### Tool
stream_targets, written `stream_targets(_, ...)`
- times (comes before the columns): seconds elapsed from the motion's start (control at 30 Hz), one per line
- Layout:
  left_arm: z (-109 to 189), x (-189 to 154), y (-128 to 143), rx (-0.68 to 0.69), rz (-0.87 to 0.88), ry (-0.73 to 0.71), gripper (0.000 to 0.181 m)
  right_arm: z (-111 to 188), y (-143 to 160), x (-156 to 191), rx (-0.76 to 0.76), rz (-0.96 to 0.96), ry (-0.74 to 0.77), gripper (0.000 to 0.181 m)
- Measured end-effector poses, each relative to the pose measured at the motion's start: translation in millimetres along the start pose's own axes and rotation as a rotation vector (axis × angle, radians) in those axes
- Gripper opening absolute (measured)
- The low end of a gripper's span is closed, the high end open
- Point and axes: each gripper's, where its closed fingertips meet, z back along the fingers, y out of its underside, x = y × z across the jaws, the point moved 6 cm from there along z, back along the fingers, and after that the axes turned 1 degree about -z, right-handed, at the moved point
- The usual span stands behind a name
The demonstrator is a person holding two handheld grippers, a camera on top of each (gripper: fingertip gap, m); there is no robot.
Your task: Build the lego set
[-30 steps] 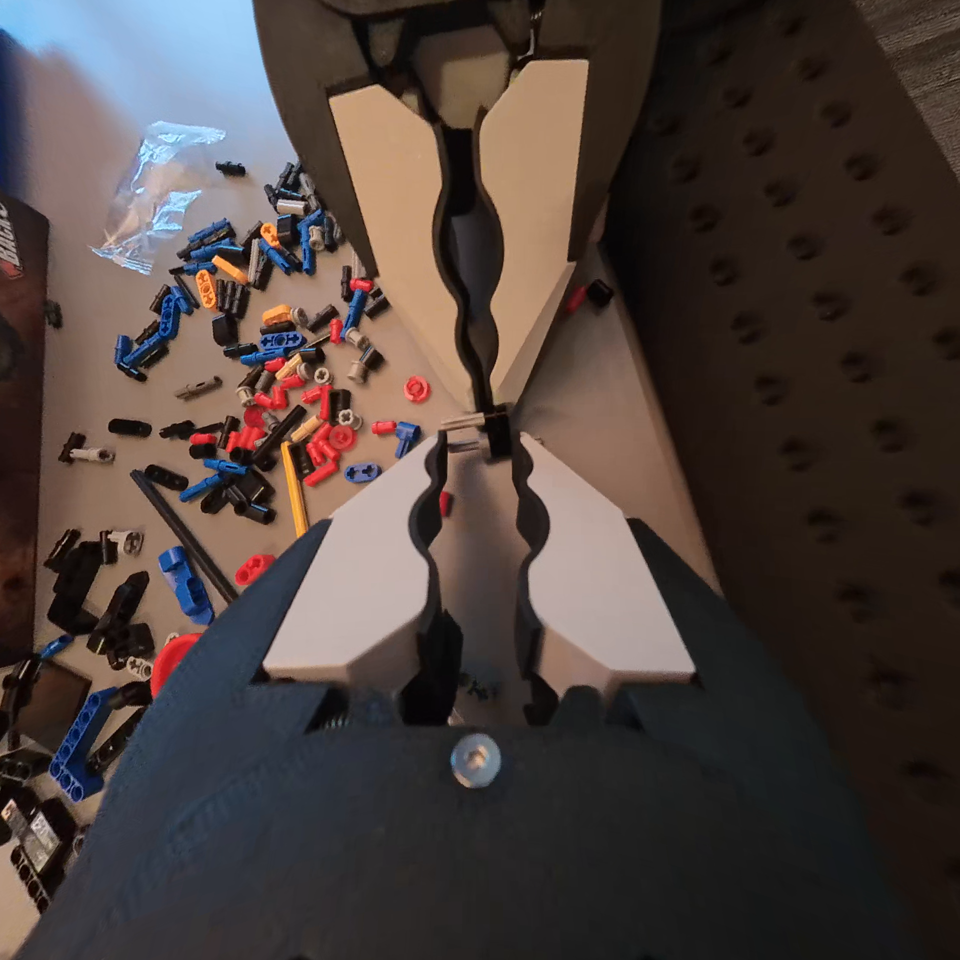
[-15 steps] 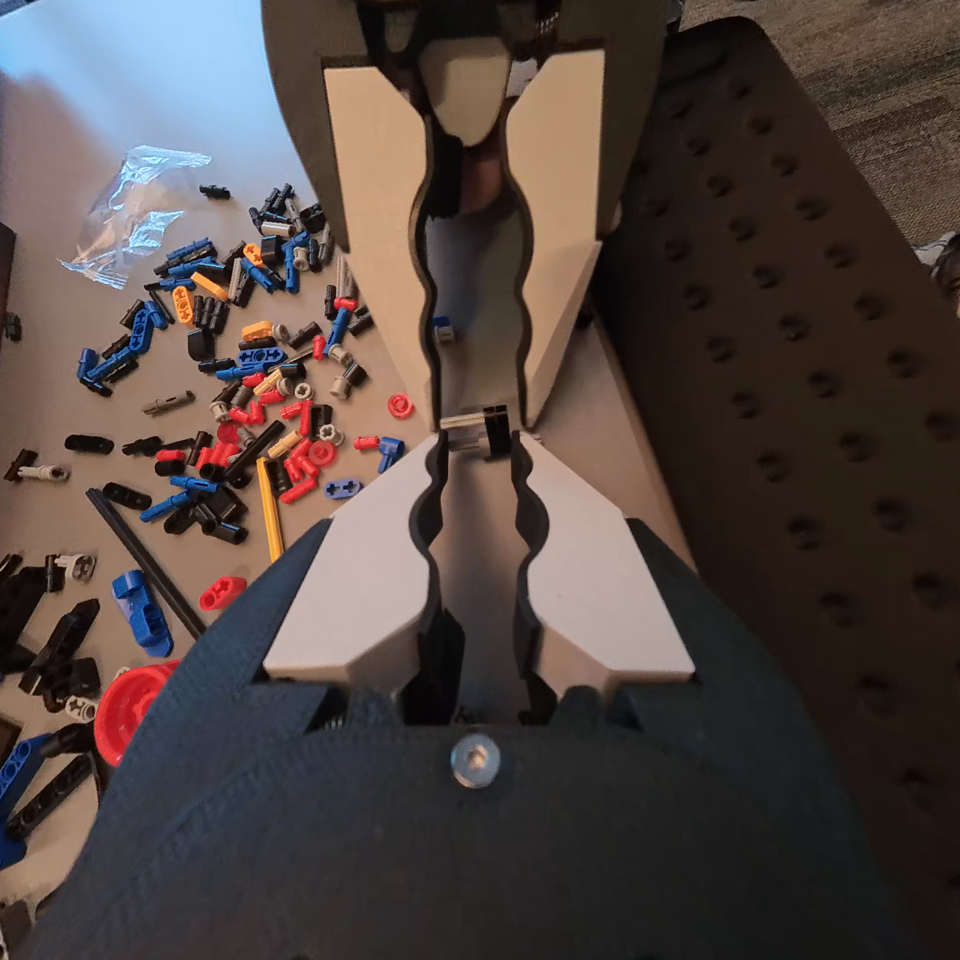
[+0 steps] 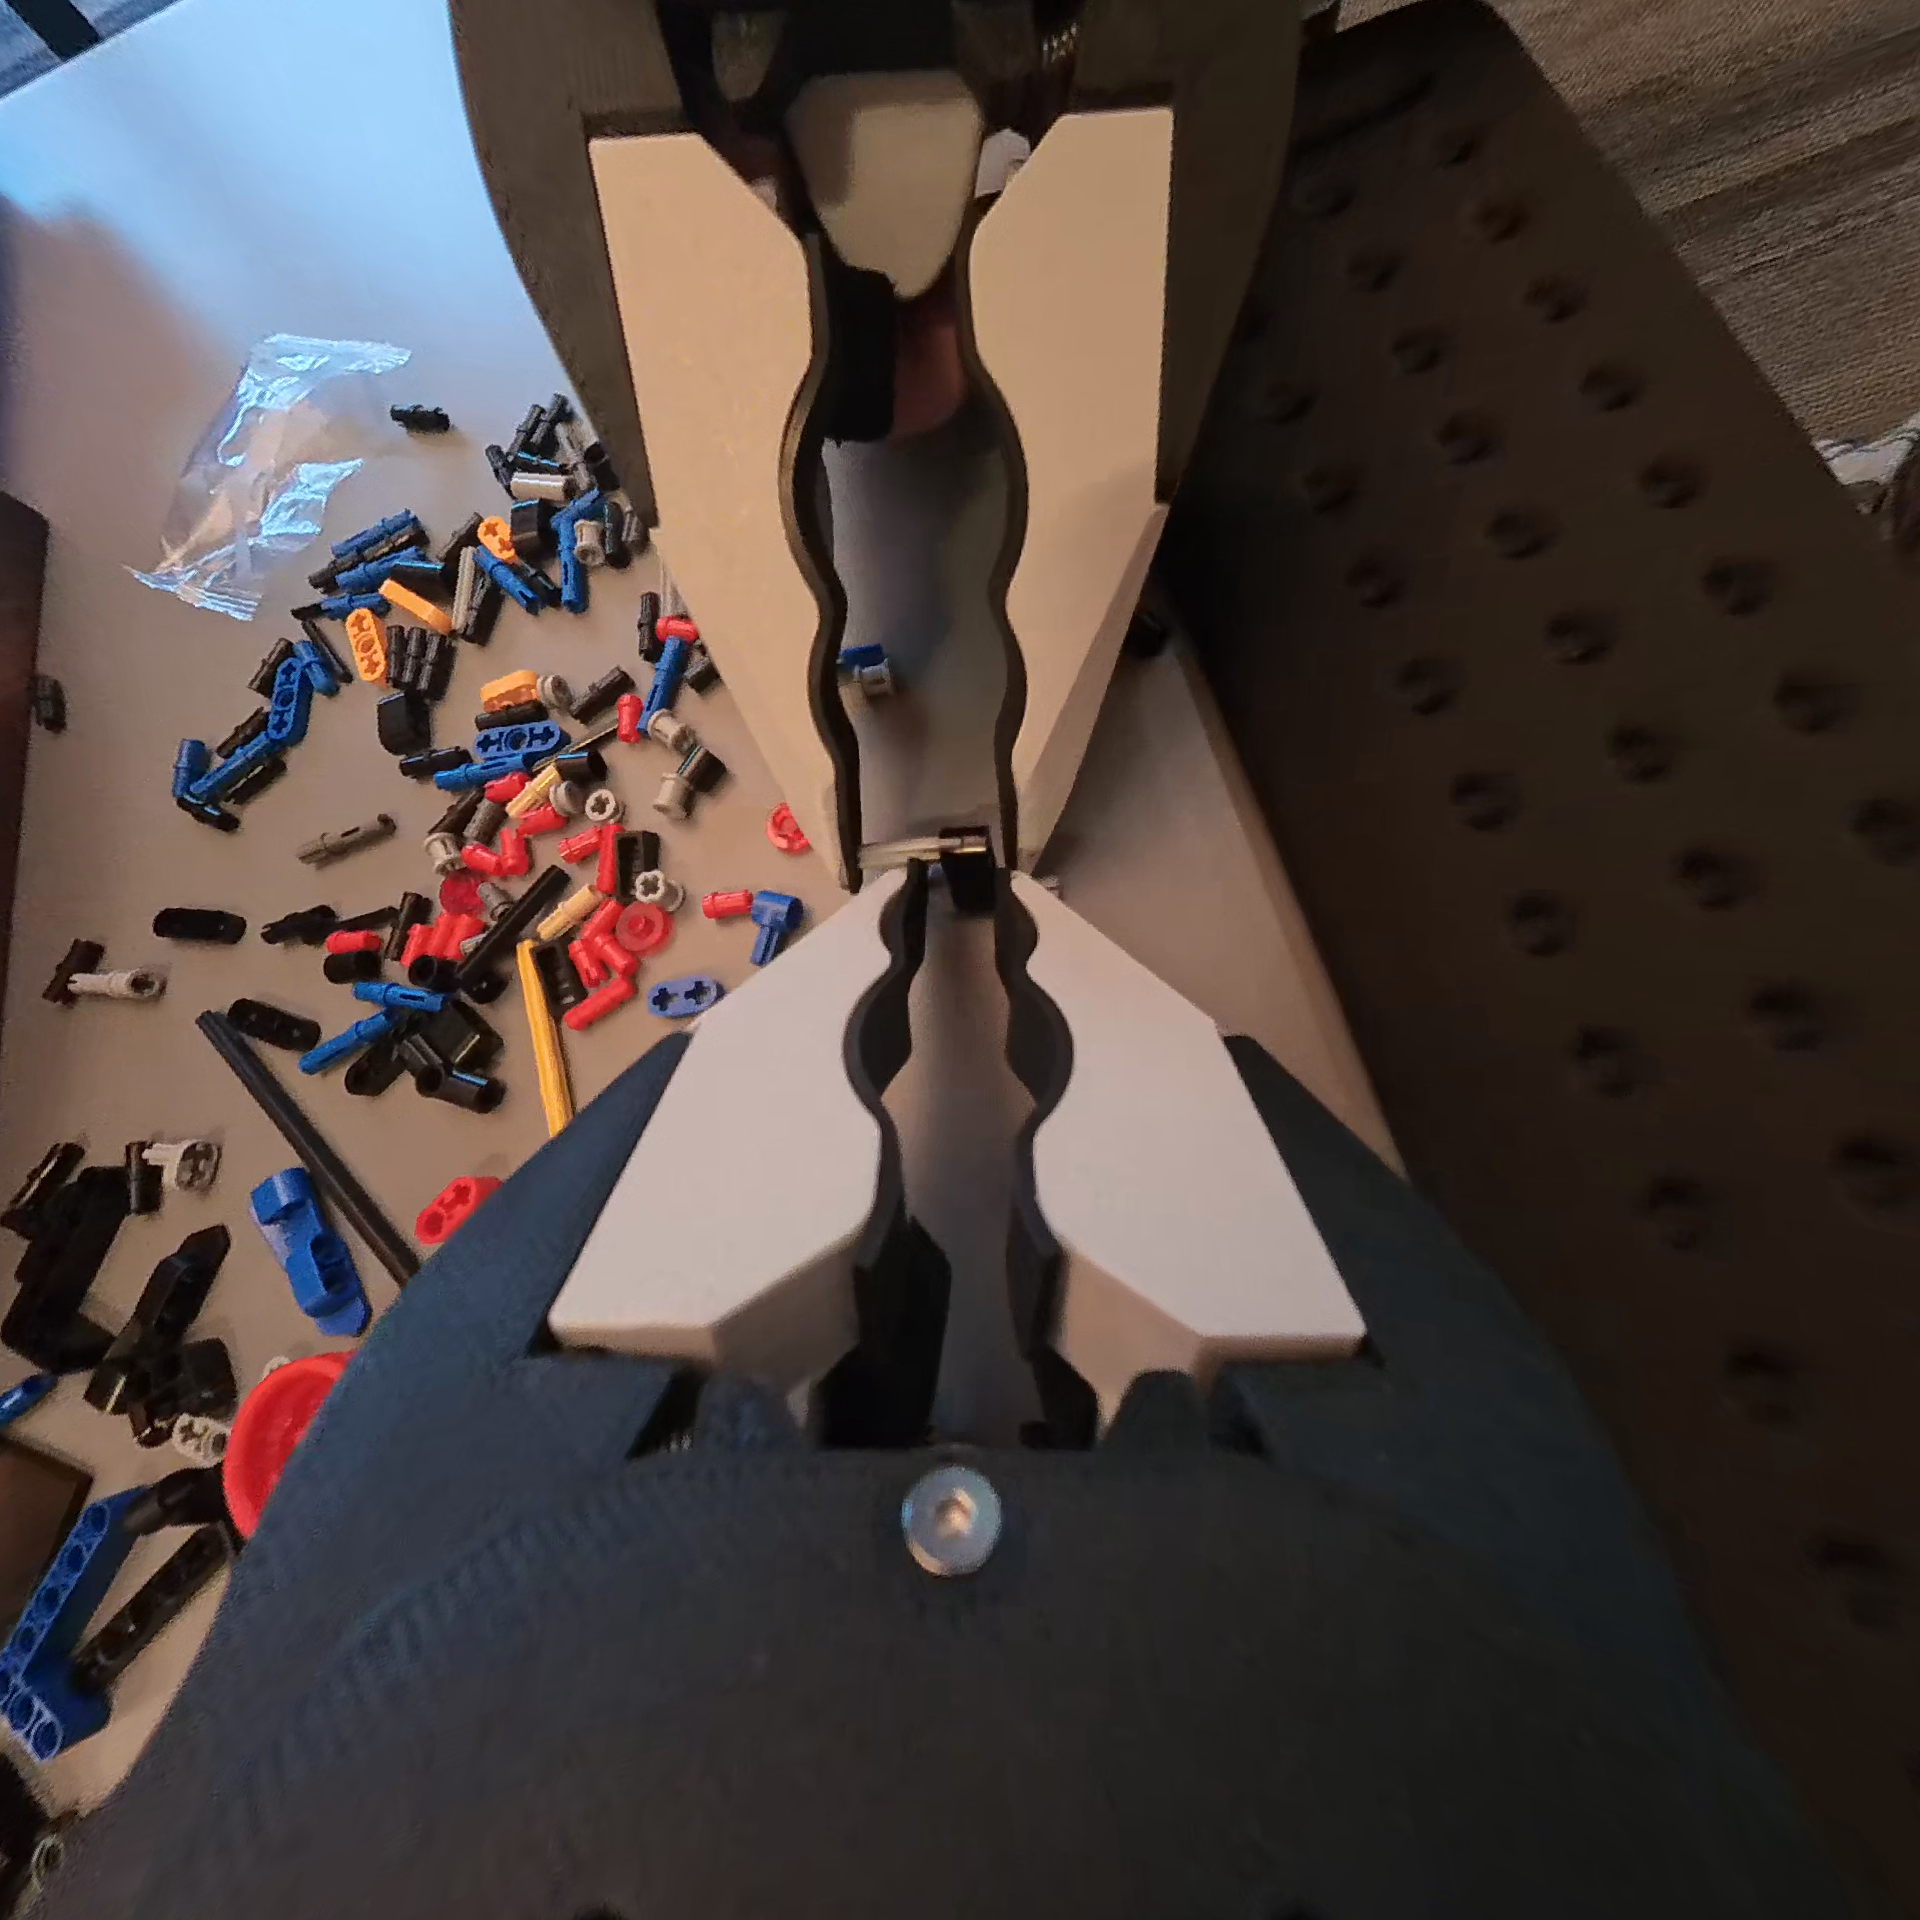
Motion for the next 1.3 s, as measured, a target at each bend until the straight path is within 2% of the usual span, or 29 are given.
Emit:
stream_targets(0.7,-0.7,2.6,0.3,-0.004,0.039,0.035,0.01,-0.7,-0.7,1.2,0.012,0.037,0.02,0.023)
stream_targets(1.03,-1.1,2.9,0.2,-0.011,0.082,0.047,0.01,-0.4,0.1,5.0,0.004,0.06,0.09,0.023)
stream_targets(1.17,-1.9,2.5,-0.6,-0.013,0.073,0.045,0.009,0.0,3.5,1.2,-0.013,-0.029,0.038,0.025)
stream_targets(1.3,-1.7,3.3,0.2,-0.013,0.065,0.038,0.009,-1.4,2.8,-0.9,-0.008,-0.02,0.026,0.026)
